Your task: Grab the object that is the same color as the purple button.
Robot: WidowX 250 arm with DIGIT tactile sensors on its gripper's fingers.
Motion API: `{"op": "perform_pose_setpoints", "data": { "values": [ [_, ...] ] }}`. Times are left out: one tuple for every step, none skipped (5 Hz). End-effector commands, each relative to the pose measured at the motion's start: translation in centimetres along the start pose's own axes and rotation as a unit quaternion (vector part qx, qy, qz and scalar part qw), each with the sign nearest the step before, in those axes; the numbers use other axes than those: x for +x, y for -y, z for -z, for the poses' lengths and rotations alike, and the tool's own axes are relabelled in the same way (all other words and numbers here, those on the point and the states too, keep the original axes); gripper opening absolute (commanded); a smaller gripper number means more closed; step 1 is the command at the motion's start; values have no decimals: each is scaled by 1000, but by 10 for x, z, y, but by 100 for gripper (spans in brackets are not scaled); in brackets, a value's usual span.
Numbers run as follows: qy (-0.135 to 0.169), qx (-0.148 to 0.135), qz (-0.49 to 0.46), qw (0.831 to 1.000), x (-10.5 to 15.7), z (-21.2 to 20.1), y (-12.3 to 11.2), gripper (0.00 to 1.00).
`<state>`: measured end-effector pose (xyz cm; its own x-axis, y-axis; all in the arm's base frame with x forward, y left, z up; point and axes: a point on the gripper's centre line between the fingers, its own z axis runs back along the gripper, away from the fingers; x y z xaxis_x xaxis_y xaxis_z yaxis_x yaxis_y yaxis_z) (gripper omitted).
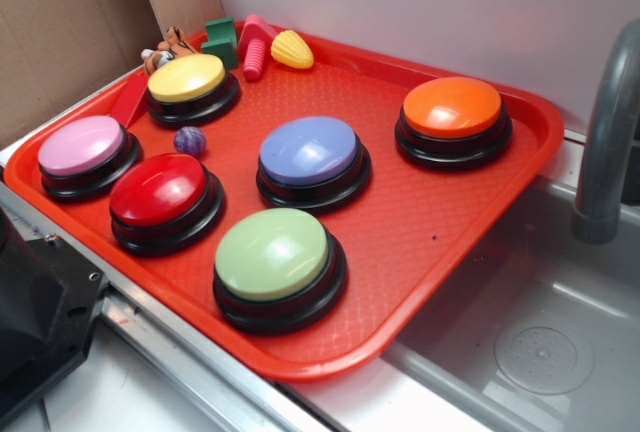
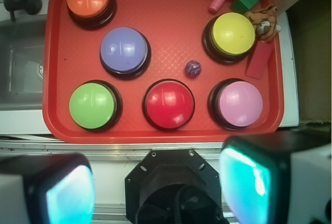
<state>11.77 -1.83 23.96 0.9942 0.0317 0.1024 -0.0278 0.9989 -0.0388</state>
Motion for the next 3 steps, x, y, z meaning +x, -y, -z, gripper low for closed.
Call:
{"op": "perform_pose_setpoints", "data": {
  "values": [
    [0,0,0,1000,0,0,0,100],
    [20,-15,0,1000,8,17,-19,100],
    [25,-5,-11,1000,21,36,-39,100]
  ]
}}
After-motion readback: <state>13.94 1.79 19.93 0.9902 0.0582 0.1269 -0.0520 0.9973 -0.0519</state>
